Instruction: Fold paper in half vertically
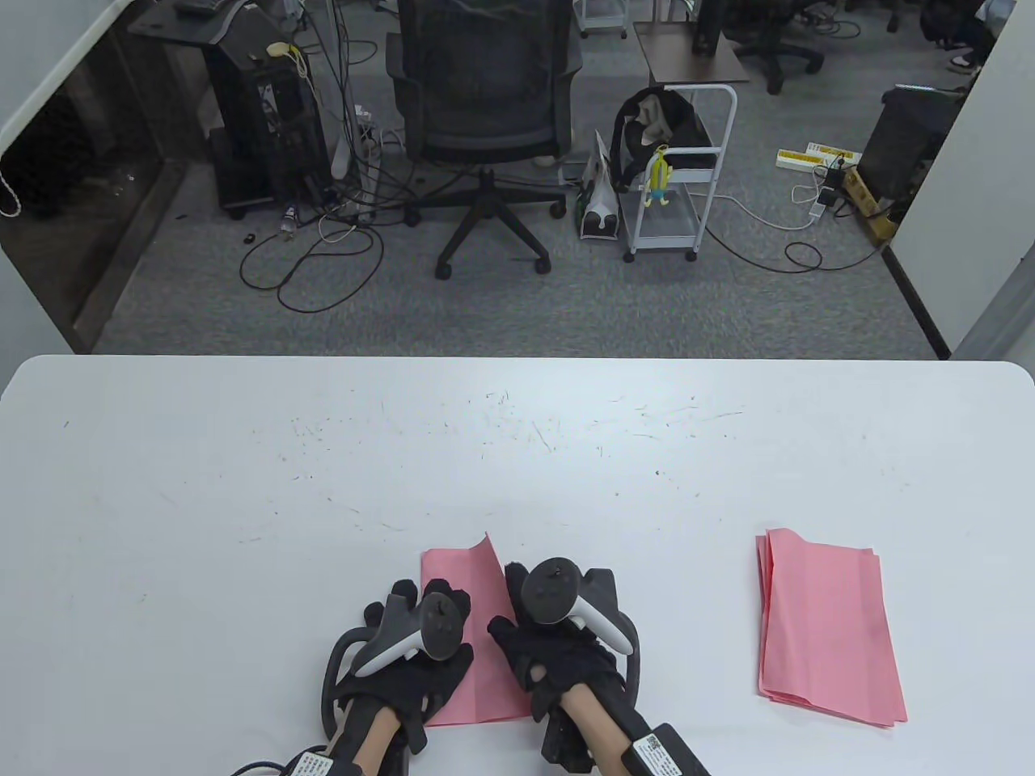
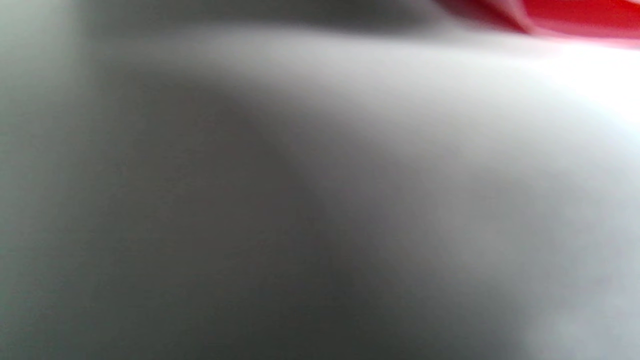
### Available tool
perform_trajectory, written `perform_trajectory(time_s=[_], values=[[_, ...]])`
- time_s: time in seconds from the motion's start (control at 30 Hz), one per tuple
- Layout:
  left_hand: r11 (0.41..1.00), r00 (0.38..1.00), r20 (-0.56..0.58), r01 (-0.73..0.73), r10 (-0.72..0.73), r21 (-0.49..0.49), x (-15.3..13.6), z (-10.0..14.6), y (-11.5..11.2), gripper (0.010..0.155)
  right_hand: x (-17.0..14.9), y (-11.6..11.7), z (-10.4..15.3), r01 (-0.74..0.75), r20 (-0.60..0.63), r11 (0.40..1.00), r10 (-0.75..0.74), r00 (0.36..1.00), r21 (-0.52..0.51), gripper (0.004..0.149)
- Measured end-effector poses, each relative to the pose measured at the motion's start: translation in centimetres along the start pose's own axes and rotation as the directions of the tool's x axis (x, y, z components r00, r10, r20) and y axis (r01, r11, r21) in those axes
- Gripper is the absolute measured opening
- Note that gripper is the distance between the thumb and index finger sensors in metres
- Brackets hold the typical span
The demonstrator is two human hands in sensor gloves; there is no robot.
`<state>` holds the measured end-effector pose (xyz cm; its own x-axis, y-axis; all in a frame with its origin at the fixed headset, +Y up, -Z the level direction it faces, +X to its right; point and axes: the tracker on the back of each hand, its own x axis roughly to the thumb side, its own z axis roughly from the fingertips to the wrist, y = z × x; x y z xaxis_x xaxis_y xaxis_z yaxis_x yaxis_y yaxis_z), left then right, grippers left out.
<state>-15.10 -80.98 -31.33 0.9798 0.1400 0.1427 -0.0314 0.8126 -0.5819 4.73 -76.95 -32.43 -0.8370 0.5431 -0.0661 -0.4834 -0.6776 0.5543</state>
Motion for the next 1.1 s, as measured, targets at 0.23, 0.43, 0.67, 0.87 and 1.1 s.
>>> perform_trajectory(time_s=[0.23, 0.43, 0.67, 0.87, 1.1], values=[[1.0, 1.0, 0.0, 0.0, 0.0, -0.002, 0.0, 0.0, 0.0, 0.073, -2.6, 0.1, -0.8, 0.174, -0.088, 0.984, -0.178, 0.98, -0.049, 0.06], [1.0, 1.0, -0.007, 0.006, -0.006, 0.007, 0.1, 0.1, 0.1, 0.074, -2.3, 0.3, -0.6, 0.124, -0.092, 0.989, -0.131, 0.987, -0.085, 0.06], [0.995, 1.0, -0.018, 0.006, -0.004, 0.095, 1.5, 1.4, 2.5, 0.075, -2.3, 0.3, -0.5, 0.131, -0.09, 0.988, -0.139, 0.986, -0.084, 0.06], [0.971, 1.0, 0.009, -0.007, 0.005, 0.237, 3.9, 4.5, 7.3, 0.076, -2.2, 0.3, -0.5, 0.113, -0.088, 0.99, -0.12, 0.989, -0.084, 0.06], [0.939, 0.997, 0.072, -0.053, 0.031, 0.339, 5.0, 6.6, 9.5, 0.077, -2.3, 0.4, -0.5, 0.121, -0.087, 0.989, -0.128, 0.988, -0.081, 0.06]])
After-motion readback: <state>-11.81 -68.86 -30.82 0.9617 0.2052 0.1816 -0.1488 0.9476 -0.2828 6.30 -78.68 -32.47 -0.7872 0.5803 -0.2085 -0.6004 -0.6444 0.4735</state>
